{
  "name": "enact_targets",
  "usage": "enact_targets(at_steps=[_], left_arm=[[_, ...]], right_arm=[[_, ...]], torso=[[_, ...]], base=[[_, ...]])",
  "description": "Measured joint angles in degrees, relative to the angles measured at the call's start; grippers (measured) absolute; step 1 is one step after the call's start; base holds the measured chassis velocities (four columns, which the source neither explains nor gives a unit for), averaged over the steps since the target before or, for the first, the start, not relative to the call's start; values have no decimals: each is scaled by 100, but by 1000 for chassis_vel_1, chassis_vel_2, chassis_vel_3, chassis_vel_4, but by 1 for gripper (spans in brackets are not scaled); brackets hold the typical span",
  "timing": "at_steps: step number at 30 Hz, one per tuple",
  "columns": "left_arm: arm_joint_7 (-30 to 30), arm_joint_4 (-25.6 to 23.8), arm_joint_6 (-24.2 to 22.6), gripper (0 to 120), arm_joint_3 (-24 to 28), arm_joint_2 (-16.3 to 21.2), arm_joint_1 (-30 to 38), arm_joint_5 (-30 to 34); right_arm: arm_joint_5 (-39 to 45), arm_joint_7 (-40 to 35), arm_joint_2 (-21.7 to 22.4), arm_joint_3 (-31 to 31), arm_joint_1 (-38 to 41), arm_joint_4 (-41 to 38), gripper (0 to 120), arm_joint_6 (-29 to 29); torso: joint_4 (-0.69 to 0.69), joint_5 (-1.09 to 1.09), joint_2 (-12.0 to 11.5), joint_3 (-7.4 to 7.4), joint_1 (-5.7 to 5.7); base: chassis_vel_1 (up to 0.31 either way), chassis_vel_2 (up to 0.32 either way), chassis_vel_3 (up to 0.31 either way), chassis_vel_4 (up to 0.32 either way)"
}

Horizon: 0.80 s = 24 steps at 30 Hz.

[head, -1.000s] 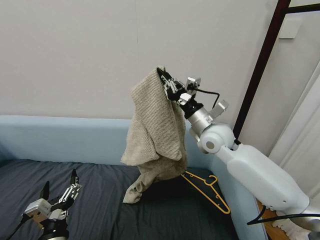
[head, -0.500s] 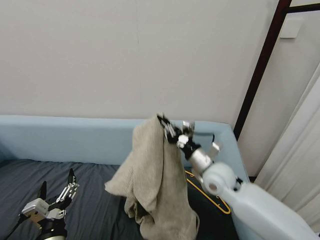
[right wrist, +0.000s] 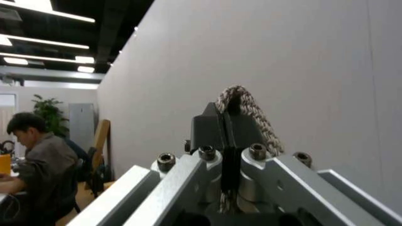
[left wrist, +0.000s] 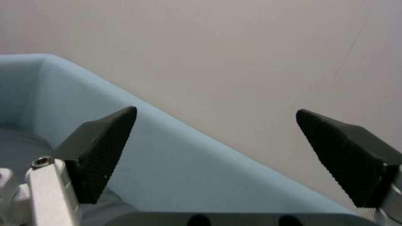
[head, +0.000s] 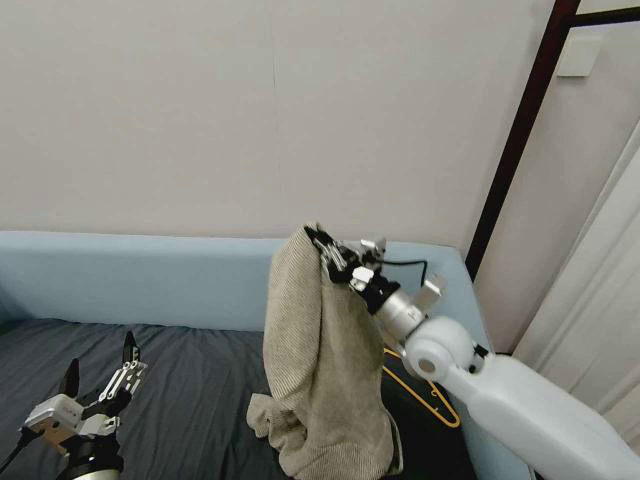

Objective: Pick up the clothes from the sofa and hang them on the clothes hanger.

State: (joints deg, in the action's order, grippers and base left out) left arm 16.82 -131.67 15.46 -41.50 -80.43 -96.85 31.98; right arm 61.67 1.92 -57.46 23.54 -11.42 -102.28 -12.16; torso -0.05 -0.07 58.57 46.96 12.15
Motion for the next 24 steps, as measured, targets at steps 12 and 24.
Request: enact_targets(at_steps=[12, 24], left_arm=[[-1, 147, -62, 100, -142, 61, 120, 150], [9, -186, 2, 100, 69, 2, -33, -40]], right_arm=[[148, -220, -339, 86, 142, -286, 0, -85], [-2374, 280, 1733, -1791, -5145, -654, 0, 54]], torso=[[-1, 0, 0, 0, 0], [-6, 4, 1, -1, -1]], base=[[0, 0, 0, 0], [0, 0, 0, 0]])
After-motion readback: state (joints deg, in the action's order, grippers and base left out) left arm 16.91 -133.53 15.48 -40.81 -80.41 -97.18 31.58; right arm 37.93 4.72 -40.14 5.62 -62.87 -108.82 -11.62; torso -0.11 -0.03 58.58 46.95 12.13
